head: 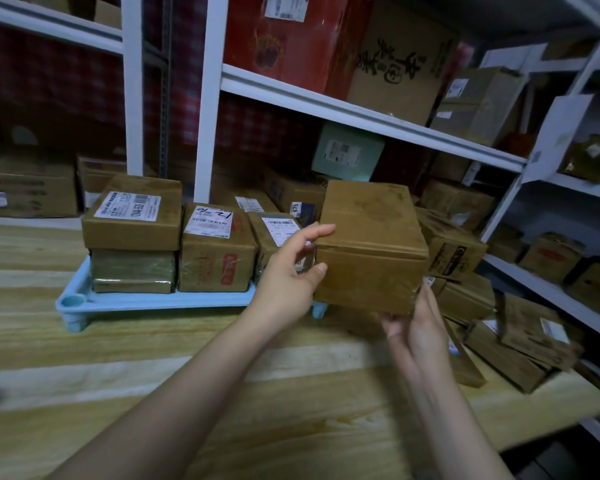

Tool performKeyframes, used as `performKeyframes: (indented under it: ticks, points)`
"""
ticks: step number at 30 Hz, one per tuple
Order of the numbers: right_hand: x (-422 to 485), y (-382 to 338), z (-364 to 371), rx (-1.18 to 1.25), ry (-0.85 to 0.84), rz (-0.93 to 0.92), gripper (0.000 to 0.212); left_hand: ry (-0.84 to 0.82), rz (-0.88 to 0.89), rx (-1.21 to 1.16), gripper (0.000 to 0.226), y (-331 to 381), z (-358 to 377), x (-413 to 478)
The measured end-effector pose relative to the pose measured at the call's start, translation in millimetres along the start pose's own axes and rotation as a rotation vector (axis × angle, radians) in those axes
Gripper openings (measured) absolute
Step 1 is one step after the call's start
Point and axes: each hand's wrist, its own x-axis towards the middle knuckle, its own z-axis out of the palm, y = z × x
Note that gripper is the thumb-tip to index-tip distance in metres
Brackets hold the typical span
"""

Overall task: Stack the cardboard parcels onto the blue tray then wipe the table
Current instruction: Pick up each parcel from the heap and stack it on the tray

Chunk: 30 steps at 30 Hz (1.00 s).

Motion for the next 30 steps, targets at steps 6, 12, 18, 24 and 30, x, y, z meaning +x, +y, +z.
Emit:
performKeyframes:
  ticks: [6, 12, 18, 24, 30]
  points:
    - [-3, -4, 15, -0.134, -0.099, -0.028, 0.037, 0.062, 0.074, 0.042, 0.053, 2, -12, 1]
    - [-5, 3, 43, -0.268, -0.330, -0.045, 0.092, 0.154, 0.215, 0.152, 0.055, 5, -27, 5]
    - [8, 26, 97, -0.646, -0.439, -0.107, 0.060, 0.322, 0.192, 0.279, 0.053, 18, -72, 13]
    - [32, 71, 151, -0.866, -0.454, -0.124, 0.054, 0.365, -0.039, 0.469, 0.057, 23, -119, 31]
    - [32, 95, 172, -0.869, -0.370, -0.088, 0.054, 0.445, -0.334, 0.882, 0.056, 8, -143, 26]
